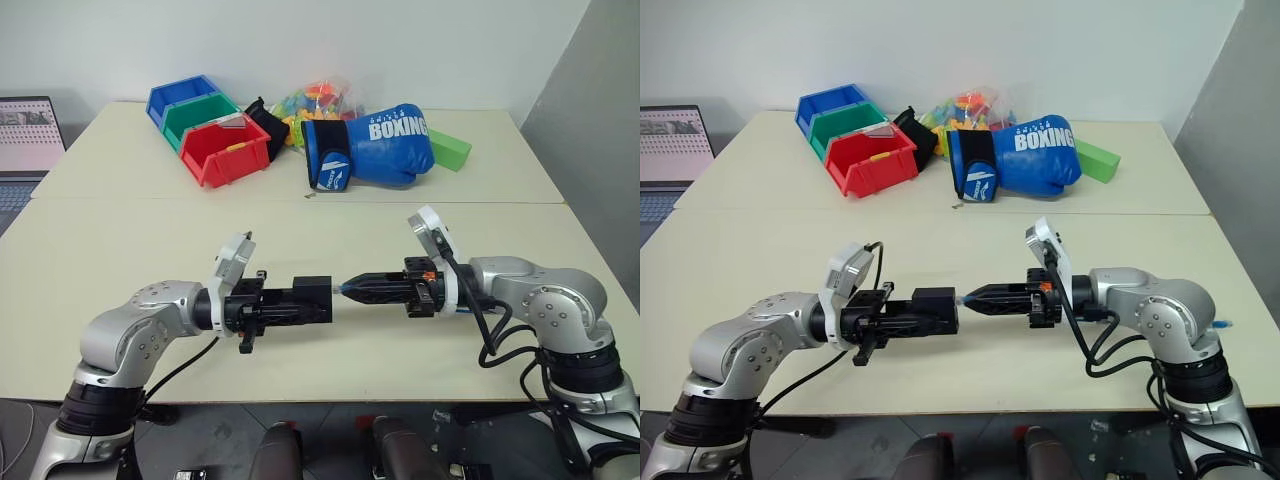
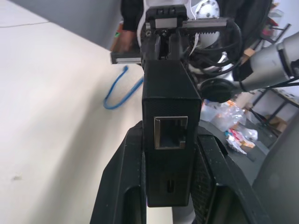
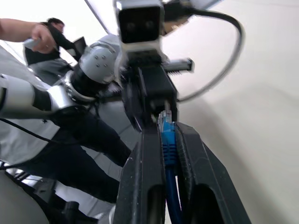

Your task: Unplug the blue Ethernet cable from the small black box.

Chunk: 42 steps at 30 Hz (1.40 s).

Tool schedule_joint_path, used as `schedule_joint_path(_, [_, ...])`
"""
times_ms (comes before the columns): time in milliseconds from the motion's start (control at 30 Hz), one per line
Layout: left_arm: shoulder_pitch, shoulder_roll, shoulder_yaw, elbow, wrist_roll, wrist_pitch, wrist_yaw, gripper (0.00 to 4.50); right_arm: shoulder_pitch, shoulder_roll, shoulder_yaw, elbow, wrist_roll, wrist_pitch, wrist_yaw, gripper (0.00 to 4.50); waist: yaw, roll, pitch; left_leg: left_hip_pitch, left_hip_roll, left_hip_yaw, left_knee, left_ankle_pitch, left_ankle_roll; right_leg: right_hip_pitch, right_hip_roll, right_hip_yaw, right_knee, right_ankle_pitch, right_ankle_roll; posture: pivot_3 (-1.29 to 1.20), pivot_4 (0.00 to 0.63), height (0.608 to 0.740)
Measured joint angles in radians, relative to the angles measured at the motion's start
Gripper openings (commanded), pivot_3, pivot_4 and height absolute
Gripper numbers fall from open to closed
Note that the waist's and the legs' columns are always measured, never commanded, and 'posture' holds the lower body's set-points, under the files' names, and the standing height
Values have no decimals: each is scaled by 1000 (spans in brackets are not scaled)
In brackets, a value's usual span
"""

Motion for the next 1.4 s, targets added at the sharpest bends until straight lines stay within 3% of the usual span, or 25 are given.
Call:
schedule_joint_path(200, [52,2,51,1,0,-3,32,799,22,-14,-2,48,-53,-50,-8,37,-1,0,0,0,0,0,0,0,0,0,0,0,0,0,0,0,150,740])
schedule_joint_path(467, [80,-28,118,32,27,-27,191,799,-127,178,140,504,-653,-573,-407,37,-7,0,0,-1,0,2,-1,0,0,-2,0,2,0,0,0,0,150,740])
schedule_joint_path(567, [74,-46,118,38,53,-47,237,799,-202,253,161,708,-787,-687,-528,37,-6,0,0,-2,0,2,-1,0,0,-3,-1,2,0,3,-4,0,150,740])
schedule_joint_path(633, [68,-54,117,40,64,-58,259,799,-228,287,162,789,-825,-733,-561,740,-6,0,0,-2,0,2,-1,0,0,-3,-1,2,0,3,-5,0,150,740])
schedule_joint_path(733, [52,-67,117,57,108,-89,309,799,-258,332,151,890,-858,-801,-588,1382,-5,0,0,-3,0,1,-1,0,0,-3,-1,2,0,3,-5,0,150,740])
schedule_joint_path(900, [34,-109,125,128,176,-161,389,799,-250,308,126,834,-860,-816,-535,2507,-2,1,1,-3,0,1,-1,0,0,-3,-1,1,1,3,-5,0,150,740])
schedule_joint_path(1067, [-44,-159,137,289,330,-318,551,799,-184,230,101,507,-761,-708,-349,3746,4,1,1,-3,0,0,-1,0,0,-3,-1,1,1,3,-5,0,150,740])
schedule_joint_path(1233, [-129,-214,134,458,459,-543,650,799,-122,149,121,178,-600,-488,-164,3746,8,1,1,-3,0,1,0,0,0,-2,-1,-1,1,3,-5,0,150,740])
schedule_joint_path(1400, [-171,-235,133,640,573,-748,722,799,-111,129,127,54,-548,-364,-132,3746,9,0,0,-3,-1,1,0,0,0,-2,-1,-1,1,3,-4,0,150,740])
